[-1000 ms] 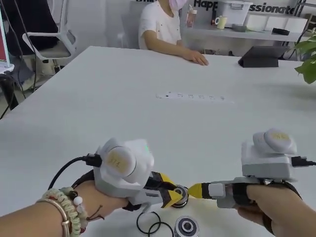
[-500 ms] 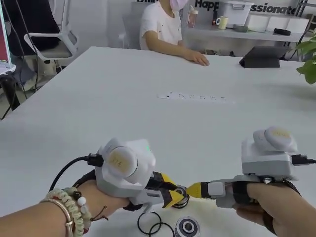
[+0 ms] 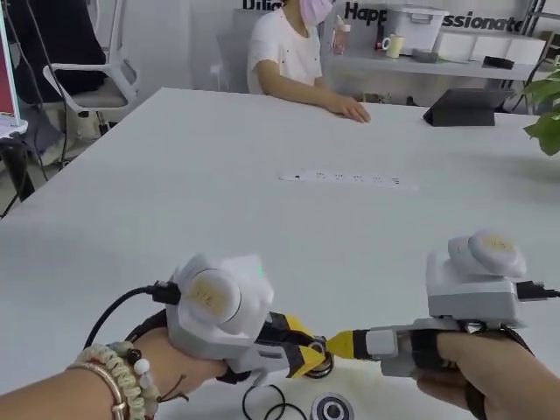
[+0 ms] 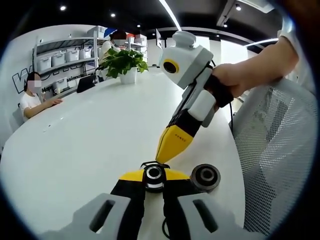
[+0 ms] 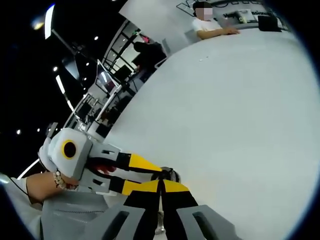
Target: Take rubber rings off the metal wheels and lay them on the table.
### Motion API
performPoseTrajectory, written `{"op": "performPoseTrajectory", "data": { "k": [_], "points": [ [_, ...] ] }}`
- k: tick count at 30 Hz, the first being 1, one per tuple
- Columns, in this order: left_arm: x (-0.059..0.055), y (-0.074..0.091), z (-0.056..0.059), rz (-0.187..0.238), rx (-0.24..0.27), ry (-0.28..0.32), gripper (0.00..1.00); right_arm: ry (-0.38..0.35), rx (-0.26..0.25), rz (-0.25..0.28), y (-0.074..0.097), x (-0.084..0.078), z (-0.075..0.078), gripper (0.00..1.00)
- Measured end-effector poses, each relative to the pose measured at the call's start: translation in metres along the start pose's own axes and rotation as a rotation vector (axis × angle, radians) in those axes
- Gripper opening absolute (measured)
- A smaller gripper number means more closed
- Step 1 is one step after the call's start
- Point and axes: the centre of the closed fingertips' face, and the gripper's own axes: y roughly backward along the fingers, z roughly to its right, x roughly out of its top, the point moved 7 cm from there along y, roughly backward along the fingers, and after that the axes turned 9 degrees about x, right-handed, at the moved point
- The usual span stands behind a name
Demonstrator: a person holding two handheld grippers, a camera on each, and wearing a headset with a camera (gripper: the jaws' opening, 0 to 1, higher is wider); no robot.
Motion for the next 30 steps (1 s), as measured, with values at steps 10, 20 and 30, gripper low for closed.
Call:
{"op": "performPoseTrajectory", "data": {
  "k": [10,20,30],
  "points": [
    [-0.001,0.000,0.000,0.011,0.002,0.010,0.08,0.025,0.022,-0.006,-0.003,0.001,-0.007,0.00],
    [-0.001,0.000,0.000,0.013,0.006,0.011,0.08,0.039,0.051,-0.009,-0.002,0.002,-0.013,0.00],
    [0.001,-0.001,0.000,-0.008,0.011,0.025,0.08,0.043,0.003,-0.015,-0.001,0.002,-0.006,0.00]
  ]
}}
